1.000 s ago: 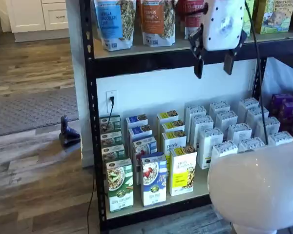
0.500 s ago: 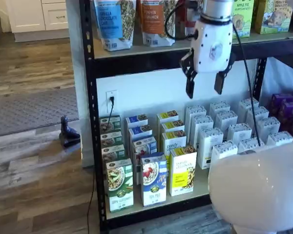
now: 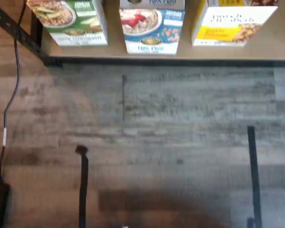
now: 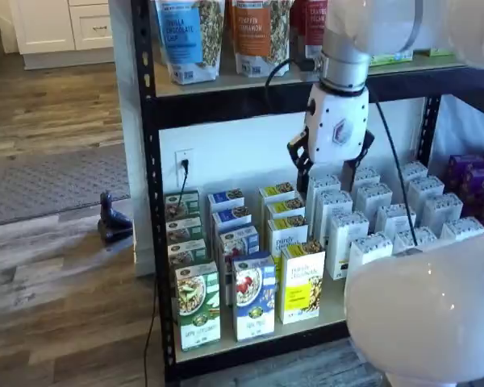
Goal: Pick up the blue and white box that is on the bottom shelf, the second box from the left
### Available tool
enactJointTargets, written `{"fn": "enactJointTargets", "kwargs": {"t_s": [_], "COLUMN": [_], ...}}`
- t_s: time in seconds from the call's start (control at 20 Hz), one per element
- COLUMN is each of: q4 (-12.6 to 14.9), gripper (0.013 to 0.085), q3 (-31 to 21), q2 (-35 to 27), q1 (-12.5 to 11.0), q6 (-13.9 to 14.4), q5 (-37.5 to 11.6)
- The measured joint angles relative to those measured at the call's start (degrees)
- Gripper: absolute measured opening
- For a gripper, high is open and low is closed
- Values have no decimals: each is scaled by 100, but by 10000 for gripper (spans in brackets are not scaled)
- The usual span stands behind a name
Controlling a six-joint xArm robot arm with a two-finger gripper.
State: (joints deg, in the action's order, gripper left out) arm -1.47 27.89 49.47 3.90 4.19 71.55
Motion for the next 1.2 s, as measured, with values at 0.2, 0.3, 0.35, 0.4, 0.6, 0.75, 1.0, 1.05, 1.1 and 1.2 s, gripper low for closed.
{"fn": "enactJointTargets", "kwargs": {"t_s": [0.2,0.3,0.35,0.4,0.6,0.75,1.0,1.05,1.1,1.2], "q4": [106,334,343,344,498,463,332,330,335,283], "gripper": [850,850,850,850,850,850,850,850,850,850], "q3": [-367,-433,-457,-479,-582,-611,-626,-626,-625,-629], "q2": [-111,-278,-356,-440,-721,-934,-1278,-1348,-1422,-1558], "q1": [115,227,241,249,249,163,40,29,24,13], "q6": [142,354,375,389,483,391,202,189,189,145], "q5": [-707,-882,-954,-1022,-1379,-1602,-1958,-2036,-2111,-2280]}}
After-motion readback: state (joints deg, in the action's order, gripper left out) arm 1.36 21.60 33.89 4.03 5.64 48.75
